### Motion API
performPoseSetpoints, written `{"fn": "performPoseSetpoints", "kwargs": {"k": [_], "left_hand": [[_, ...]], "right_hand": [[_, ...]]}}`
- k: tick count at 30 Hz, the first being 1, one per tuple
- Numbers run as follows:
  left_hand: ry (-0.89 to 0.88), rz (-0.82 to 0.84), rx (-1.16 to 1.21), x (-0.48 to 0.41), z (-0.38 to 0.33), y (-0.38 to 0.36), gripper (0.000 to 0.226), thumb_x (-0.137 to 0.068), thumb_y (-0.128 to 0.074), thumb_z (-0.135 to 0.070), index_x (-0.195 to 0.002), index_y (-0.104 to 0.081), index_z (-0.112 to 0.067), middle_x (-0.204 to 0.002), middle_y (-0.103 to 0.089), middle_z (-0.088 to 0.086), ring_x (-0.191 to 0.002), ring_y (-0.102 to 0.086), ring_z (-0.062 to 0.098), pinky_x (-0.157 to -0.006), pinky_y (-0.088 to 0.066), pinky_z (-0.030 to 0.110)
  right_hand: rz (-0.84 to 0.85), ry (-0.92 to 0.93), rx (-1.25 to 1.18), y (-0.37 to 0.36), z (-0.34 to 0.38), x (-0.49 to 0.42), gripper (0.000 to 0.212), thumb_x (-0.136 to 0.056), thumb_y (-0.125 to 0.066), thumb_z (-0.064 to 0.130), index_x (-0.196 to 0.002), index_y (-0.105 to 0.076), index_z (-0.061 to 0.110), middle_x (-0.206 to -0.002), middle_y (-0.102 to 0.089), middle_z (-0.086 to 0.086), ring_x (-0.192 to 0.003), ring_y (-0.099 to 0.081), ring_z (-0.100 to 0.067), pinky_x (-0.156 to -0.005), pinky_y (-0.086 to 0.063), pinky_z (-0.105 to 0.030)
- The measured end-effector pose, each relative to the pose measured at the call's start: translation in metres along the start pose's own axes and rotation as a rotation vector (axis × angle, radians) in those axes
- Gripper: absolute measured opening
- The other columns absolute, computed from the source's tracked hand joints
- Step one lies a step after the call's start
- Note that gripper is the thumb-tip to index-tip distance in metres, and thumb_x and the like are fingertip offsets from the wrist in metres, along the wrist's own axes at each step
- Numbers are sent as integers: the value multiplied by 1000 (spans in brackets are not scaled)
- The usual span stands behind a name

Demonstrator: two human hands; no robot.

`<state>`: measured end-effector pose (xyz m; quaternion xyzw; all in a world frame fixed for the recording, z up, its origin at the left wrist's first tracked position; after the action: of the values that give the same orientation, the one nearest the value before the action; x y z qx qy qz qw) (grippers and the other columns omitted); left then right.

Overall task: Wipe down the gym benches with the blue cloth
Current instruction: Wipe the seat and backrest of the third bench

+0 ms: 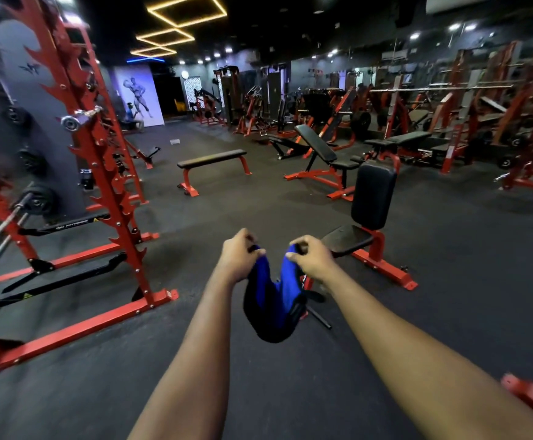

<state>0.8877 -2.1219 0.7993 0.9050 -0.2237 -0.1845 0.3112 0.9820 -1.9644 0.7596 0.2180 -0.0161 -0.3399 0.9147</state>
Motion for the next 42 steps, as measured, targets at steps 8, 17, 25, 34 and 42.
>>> {"fn": "performPoseSetpoints", "kwargs": {"k": [8,17,25,34,42], "left_hand": [[-9,206,357,-14,2,-32,33,-93,-29,8,-112,-47,-12,-82,-58,21,-50,-62,27,-52,-58,44],[-201,471,24,-87,17,-127,60,-79,-54,9,-133,-52,-15,-121,-56,-2,-82,-50,11,-62,-42,9],[-193,563,-285,-217,-6,-234,14,-92,-66,-23,-99,-63,-11,-93,-62,4,-96,-56,24,-73,-34,25],[-151,516,-367,-343,-33,-317,28,-92,-62,-36,-115,-53,-25,-120,-59,-7,-124,-38,24,-102,-25,49],[-29,561,-409,-460,45,-401,29,-86,-70,-24,-113,-65,-15,-116,-66,6,-116,-54,29,-92,-42,38]], "right_hand": [[56,-14,-218,-22,-3,-2,20,-88,-67,1,-100,-61,16,-81,-65,3,-66,-59,-5,-49,-43,-15],[130,-1,-106,10,-46,-75,33,-80,-45,-19,-93,-60,8,-75,-62,2,-57,-55,7,-58,-41,-9],[279,-330,-188,80,-138,-202,11,-91,-52,5,-88,-54,16,-74,-51,-4,-56,-47,-10,-48,-36,-20],[429,-174,122,125,-188,-350,9,-79,-72,6,-75,-68,12,-70,-62,-2,-65,-56,-15,-63,-41,-30],[392,-287,14,140,-278,-469,27,-88,-63,-1,-71,-62,20,-69,-62,5,-65,-55,-7,-57,-40,-17]]}}
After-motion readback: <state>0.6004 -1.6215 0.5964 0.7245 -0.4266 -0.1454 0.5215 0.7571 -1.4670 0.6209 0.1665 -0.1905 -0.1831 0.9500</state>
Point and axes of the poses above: each hand's wrist, its own x-axis away from the middle knuckle, its own y-axis out of the back of the hand, z = x × y, the point moved 7 cm from there along -x, towards the middle knuckle
